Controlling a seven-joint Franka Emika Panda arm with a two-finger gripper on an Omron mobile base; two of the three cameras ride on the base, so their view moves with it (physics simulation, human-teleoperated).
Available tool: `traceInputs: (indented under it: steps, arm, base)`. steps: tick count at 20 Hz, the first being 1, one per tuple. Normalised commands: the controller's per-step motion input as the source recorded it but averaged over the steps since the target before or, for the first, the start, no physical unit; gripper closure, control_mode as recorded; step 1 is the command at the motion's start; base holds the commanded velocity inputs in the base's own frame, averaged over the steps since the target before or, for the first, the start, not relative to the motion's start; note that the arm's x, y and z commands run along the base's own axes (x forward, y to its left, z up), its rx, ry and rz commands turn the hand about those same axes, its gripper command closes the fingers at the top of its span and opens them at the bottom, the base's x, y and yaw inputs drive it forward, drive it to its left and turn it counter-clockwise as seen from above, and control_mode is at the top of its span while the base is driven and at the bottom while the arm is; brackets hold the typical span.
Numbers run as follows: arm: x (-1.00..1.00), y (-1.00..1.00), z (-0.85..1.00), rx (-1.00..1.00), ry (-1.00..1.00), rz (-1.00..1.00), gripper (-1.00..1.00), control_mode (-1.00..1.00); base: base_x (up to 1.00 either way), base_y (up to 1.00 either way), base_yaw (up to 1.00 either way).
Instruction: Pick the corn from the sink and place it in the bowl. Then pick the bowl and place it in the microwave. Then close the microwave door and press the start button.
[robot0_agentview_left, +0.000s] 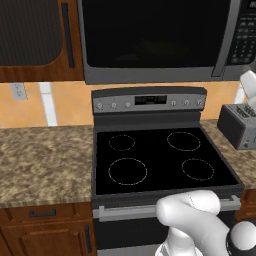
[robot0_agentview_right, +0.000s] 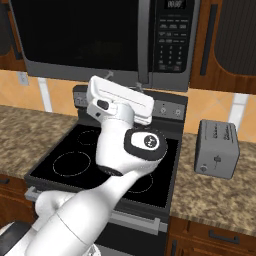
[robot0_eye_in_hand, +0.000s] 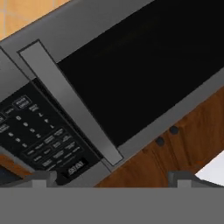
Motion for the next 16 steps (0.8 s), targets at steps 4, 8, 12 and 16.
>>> traceInputs:
  steps: [4,8,12,16]
  arm:
    - [0.05,-0.35,0.00,0.39,0.49,0.11,-1.00,-1.00]
    - [0.00,-0.49,0.00,0.41,0.37,0.16,-1.00,-1.00]
    - [-0.46,-0.76,0.65,0.36,0.11,0.17,-1.00,-1.00]
    - [-0.29,-0.38,0.46,0.22,0.10,0.11,-1.00,-1.00]
  base:
    - [0.00,0.00,0.00]
    - [0.00,0.00,0.00]
    - [0.00,0.00,0.00]
    - [0.00,0.00,0.00]
